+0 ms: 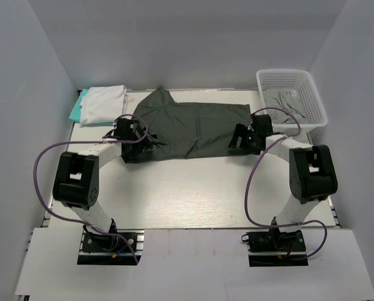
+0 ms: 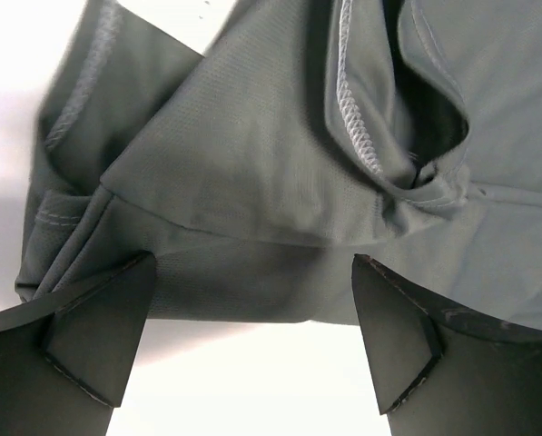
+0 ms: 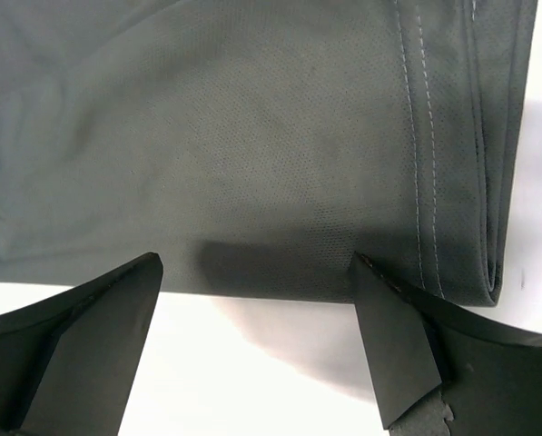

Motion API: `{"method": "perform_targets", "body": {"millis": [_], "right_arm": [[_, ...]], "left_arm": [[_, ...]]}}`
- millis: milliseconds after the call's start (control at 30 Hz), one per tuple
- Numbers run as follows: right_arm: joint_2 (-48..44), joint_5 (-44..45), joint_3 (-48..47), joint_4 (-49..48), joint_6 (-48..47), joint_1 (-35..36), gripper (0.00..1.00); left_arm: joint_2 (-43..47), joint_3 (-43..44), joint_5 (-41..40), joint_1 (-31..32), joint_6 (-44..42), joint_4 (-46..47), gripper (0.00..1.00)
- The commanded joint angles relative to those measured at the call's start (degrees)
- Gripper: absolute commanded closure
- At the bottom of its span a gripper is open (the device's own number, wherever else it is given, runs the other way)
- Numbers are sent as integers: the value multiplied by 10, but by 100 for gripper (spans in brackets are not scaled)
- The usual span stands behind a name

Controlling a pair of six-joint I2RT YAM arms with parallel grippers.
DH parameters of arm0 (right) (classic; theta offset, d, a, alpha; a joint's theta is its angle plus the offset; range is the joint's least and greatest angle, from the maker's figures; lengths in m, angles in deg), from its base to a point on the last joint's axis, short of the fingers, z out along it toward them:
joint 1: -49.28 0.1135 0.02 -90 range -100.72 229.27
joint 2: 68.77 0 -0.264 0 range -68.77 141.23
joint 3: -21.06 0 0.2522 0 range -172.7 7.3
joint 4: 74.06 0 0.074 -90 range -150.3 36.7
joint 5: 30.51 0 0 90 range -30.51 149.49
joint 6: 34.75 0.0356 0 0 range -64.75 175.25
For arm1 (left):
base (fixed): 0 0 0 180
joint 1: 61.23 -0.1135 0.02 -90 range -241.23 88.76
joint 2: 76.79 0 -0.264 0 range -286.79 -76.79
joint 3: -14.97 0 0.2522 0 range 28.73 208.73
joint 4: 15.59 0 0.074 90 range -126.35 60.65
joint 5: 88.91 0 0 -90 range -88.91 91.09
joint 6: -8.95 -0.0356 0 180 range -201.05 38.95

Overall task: Fold and stack the t-shirts
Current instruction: Fold the flattened tshirt in 1/3 of the way

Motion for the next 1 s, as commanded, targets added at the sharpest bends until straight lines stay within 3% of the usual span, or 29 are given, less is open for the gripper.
{"method": "perform_targets", "body": {"millis": [0, 267, 467, 600, 967], "right_arm": [[-42, 0, 115, 55, 23, 0, 10], [-236, -23, 254, 91, 17, 27, 10], [-327, -35, 206, 143, -12, 38, 10], [-365, -68, 184, 135, -19, 39, 10], [-342, -57, 166, 113, -21, 36, 10]], "left_arm": [[51, -104, -32, 2, 26, -79, 0], [270, -220, -26, 8, 57, -149, 0], [400, -219, 59, 13, 14, -144, 0], [420, -190, 89, 19, -7, -126, 0], [276, -168, 153, 63, -20, -66, 0]]}}
